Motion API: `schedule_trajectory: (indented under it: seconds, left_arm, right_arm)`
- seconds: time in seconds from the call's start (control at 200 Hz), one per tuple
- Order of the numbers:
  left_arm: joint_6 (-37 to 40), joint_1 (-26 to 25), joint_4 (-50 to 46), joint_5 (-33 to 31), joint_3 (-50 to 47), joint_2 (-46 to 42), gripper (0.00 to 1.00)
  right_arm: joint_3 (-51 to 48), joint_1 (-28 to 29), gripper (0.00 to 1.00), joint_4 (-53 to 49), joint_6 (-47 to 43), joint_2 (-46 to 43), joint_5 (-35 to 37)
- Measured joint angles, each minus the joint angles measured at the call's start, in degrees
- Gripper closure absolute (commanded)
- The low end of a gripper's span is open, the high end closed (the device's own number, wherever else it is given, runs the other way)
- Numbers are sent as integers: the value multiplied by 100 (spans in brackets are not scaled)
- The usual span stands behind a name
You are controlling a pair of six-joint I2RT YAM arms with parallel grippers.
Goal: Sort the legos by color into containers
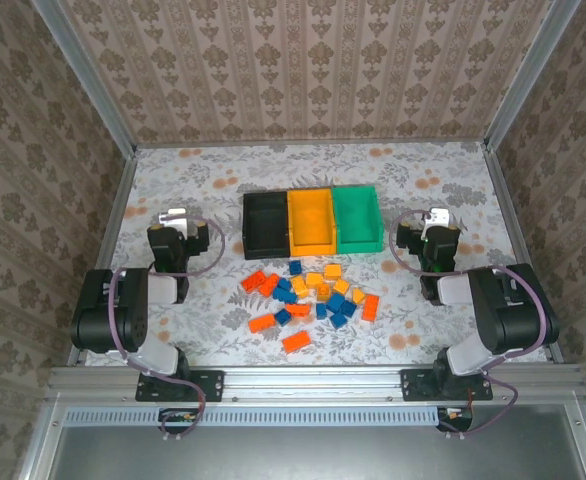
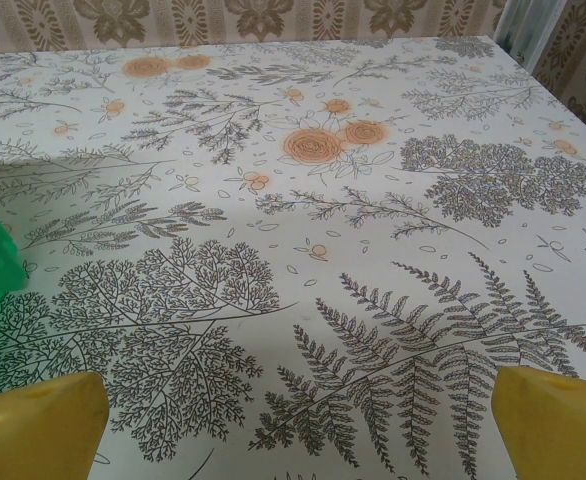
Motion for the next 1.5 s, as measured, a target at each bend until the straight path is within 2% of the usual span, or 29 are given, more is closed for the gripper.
schedule_trajectory:
  seconds: [0.73,0.82,0.92,1.11,1.21,1.315,1.395,1.5]
  left_arm:
    - [0,0,-2,-50,0,0,0]
    - [0,-87,-153,-321,0,-127,0]
    - [2,-267,-494,-678,2,-588,0]
    - [-103,-422,-1119,-1176,133,-1602,0]
    - [-431,-398,-1346,-1231,343,-1878,0]
    - [-1220,-345,-1891,-1375,691,-2022,0]
    - [-2188,-254,-2704,-1606,949,-2247,0]
    - [-3464,109,-3239,-1578,855,-2756,0]
  right_arm:
    - [9,0,0,-37,-2,-15,-28]
    - [284,42,0,-758,0,-240,-31]
    - [1067,120,0,-1823,52,-494,57]
    - [1882,544,0,-2975,431,-824,634]
    - [1974,787,0,-3512,798,-1016,1130]
    - [2140,925,0,-4205,1513,-1182,1611]
    - [2459,817,0,-4970,2280,-1320,1563]
    - [2573,649,0,-5281,2776,-1600,1025]
